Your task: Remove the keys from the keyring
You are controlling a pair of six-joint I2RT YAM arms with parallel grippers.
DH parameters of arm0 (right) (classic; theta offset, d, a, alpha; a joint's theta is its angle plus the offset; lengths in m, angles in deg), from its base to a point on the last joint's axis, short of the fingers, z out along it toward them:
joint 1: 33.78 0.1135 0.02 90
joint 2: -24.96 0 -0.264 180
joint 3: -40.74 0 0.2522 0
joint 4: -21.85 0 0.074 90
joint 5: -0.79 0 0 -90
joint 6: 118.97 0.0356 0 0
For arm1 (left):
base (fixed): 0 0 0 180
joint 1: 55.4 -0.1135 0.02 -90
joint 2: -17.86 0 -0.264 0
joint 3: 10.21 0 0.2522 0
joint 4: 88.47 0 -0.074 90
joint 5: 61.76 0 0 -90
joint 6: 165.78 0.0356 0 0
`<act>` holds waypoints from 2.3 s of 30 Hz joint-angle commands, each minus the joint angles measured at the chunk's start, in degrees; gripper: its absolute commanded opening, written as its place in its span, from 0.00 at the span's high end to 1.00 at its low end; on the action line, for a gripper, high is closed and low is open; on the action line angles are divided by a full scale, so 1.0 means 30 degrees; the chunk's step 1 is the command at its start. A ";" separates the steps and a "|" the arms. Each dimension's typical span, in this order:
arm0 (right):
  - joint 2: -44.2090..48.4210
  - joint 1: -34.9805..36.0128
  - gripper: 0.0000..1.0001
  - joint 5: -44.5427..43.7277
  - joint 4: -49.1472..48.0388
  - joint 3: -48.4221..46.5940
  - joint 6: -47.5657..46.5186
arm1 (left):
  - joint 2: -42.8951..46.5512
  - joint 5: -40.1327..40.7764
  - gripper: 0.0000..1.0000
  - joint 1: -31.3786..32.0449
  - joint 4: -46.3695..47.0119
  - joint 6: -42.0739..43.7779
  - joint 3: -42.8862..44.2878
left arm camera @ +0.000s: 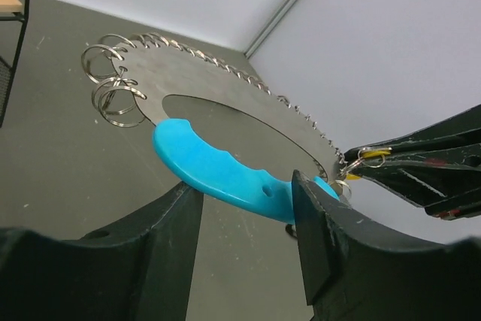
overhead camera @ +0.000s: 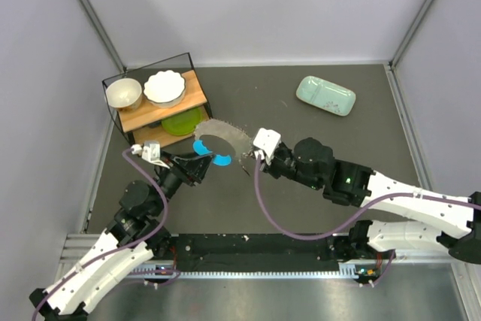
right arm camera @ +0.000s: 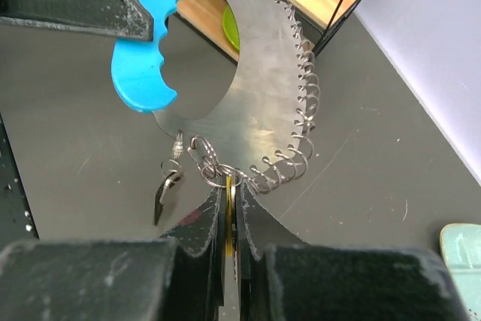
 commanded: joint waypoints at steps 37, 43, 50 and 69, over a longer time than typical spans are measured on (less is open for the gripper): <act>0.2659 -0.0926 1.00 0.8040 0.0450 0.0105 -0.6709 | -0.5060 -1.2526 0.36 -0.0130 -0.2457 0.9701 0.6636; 0.3041 -0.0926 1.00 0.7808 -0.0281 0.0485 -0.6183 | -0.6290 -1.5575 0.40 -0.0130 0.0091 0.8443 0.6112; 0.3129 -0.0897 1.00 0.7632 -0.1014 0.0809 -0.5450 | -0.6674 -1.6339 0.44 -0.0071 0.0913 0.8060 0.6022; 0.3100 -0.0926 1.00 0.7924 -0.1894 0.0838 -0.4425 | -0.6907 -1.5256 0.45 0.0339 0.1822 0.8586 0.5817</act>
